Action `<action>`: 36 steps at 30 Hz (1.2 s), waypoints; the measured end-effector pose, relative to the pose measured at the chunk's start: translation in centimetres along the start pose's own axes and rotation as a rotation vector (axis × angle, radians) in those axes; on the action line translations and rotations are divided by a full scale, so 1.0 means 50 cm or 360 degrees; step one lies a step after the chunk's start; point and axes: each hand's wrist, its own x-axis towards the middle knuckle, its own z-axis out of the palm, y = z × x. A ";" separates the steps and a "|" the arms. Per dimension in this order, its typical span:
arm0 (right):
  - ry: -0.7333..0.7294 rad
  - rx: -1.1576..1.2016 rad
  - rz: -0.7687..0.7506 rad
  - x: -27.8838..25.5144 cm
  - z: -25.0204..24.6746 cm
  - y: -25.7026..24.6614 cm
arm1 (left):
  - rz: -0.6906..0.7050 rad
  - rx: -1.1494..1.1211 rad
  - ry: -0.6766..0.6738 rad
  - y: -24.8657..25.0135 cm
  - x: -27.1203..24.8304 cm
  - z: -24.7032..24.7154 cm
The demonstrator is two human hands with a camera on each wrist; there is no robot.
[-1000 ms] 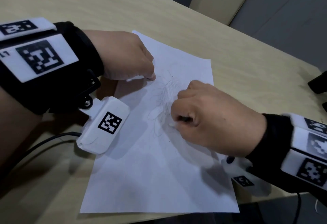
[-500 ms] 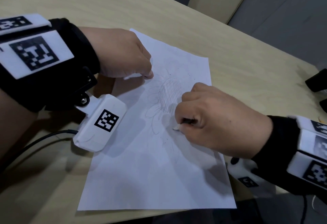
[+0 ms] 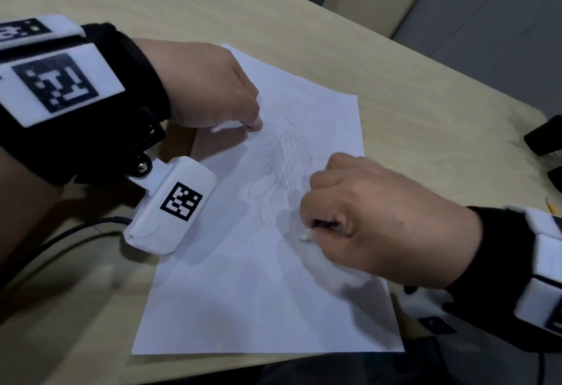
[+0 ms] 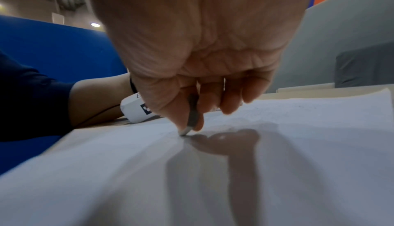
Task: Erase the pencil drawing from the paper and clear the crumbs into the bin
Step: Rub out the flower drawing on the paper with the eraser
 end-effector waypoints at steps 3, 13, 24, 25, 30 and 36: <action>0.0064 -0.0026 0.0034 0.012 -0.001 0.005 | 0.0002 0.0017 0.0012 0.003 0.000 0.001; -0.0003 -0.0018 -0.0001 -0.004 -0.002 0.005 | 0.0002 0.0006 0.0009 0.003 -0.001 0.001; -0.0080 0.0007 -0.0062 -0.022 0.005 -0.008 | -0.0002 0.0000 0.0016 0.002 -0.003 0.001; -0.0085 -0.0007 -0.0058 -0.023 0.004 -0.010 | -0.0002 -0.0004 0.0019 0.003 -0.002 0.001; -0.0018 -0.0056 -0.0006 -0.021 0.003 -0.008 | 0.0003 -0.0002 0.0012 0.004 -0.002 0.001; -0.0028 -0.0036 0.0005 -0.030 0.000 -0.011 | 0.0009 0.0016 0.0016 0.003 -0.001 0.000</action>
